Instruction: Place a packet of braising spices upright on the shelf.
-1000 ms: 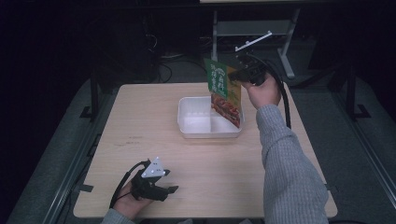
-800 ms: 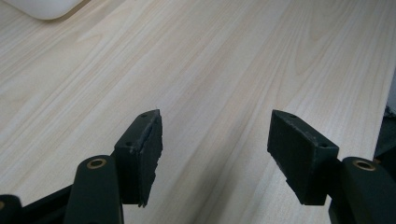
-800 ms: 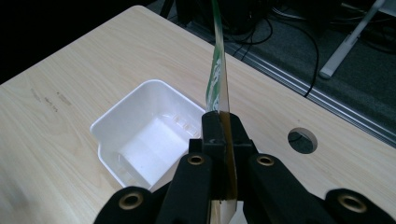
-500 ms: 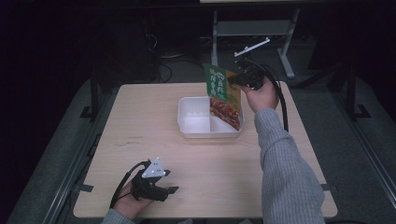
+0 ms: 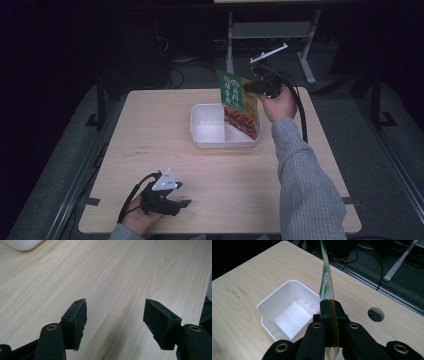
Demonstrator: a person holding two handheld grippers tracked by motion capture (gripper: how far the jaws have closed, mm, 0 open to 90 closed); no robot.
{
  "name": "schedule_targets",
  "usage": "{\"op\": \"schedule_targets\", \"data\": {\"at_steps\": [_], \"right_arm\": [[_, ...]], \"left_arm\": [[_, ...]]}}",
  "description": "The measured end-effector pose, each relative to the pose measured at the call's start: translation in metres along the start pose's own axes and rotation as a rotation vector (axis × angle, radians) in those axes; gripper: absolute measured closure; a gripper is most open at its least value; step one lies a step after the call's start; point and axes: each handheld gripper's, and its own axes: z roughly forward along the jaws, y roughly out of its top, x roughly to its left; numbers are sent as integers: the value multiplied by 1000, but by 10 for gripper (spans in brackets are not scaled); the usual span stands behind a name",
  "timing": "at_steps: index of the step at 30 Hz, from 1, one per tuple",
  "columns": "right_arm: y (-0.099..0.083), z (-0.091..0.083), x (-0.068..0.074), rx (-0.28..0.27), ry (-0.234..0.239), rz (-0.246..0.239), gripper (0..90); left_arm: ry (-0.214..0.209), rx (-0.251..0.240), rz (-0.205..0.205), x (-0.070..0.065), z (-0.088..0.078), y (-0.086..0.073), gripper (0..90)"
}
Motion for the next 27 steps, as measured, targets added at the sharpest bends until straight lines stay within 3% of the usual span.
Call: {"op": "schedule_targets", "data": {"at_steps": [27], "right_arm": [[-14, -3, -6, 55, 24, 7, 876]], "left_arm": [[-2, 5, 7, 0, 1, 0, 349]]}}
